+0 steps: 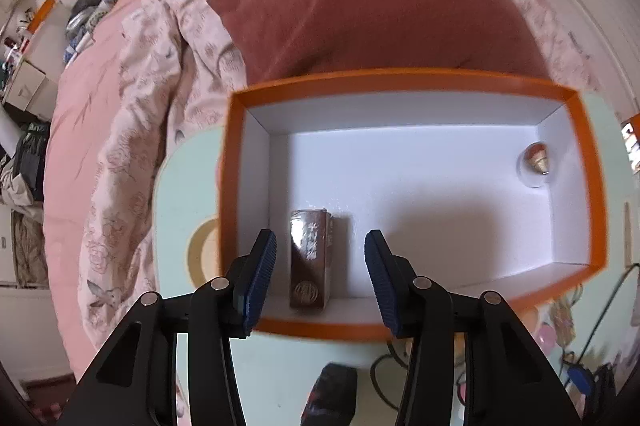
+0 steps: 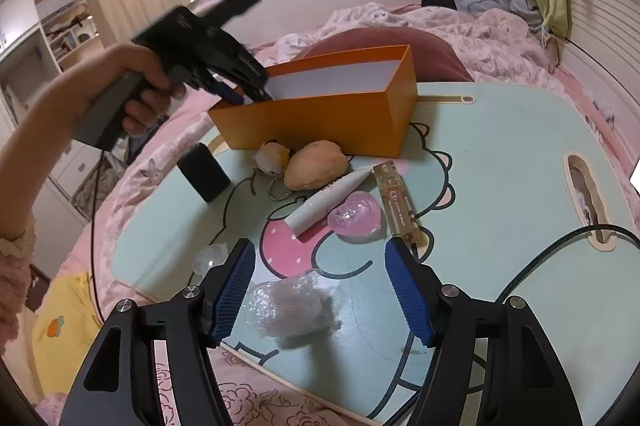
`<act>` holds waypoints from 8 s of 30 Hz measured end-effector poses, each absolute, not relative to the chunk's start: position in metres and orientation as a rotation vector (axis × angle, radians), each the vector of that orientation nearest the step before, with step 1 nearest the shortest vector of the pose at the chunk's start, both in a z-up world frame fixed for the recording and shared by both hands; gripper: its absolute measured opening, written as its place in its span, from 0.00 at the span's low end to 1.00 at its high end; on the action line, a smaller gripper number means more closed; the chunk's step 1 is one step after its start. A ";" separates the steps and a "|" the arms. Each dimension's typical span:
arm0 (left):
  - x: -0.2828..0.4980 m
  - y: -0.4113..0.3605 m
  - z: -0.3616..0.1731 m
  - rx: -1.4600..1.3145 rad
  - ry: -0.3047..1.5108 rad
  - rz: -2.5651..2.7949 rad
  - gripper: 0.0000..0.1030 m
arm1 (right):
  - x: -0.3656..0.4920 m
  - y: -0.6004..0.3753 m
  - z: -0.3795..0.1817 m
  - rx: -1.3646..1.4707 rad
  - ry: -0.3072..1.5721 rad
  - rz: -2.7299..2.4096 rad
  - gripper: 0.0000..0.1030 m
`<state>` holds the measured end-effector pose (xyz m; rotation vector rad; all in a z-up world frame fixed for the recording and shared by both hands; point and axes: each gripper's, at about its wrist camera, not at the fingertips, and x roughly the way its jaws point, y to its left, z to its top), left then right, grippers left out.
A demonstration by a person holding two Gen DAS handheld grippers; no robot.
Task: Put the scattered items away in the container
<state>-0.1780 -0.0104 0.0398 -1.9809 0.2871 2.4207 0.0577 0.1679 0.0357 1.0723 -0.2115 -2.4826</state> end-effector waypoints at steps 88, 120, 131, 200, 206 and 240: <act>0.042 -0.089 0.089 -1.191 -0.456 2.523 0.64 | -0.101 0.125 0.115 1.440 0.228 -2.178 0.28; -0.129 -0.094 0.061 -1.415 -0.510 2.526 0.65 | -0.143 0.191 0.042 1.541 -0.286 -2.343 0.20; -0.108 -0.067 0.077 -1.376 -0.301 2.633 0.68 | -0.138 0.197 0.050 1.541 -0.055 -2.602 0.34; 0.085 -0.020 0.021 -1.440 0.045 2.708 0.69 | 0.085 0.173 0.011 1.264 0.230 -2.581 0.72; 0.081 -0.019 0.012 -1.431 0.023 2.739 0.88 | 0.080 0.181 0.004 1.285 0.172 -2.592 1.00; 0.078 -0.023 0.005 -1.418 -0.009 2.760 1.00 | 0.080 0.180 0.004 1.271 0.174 -2.600 1.00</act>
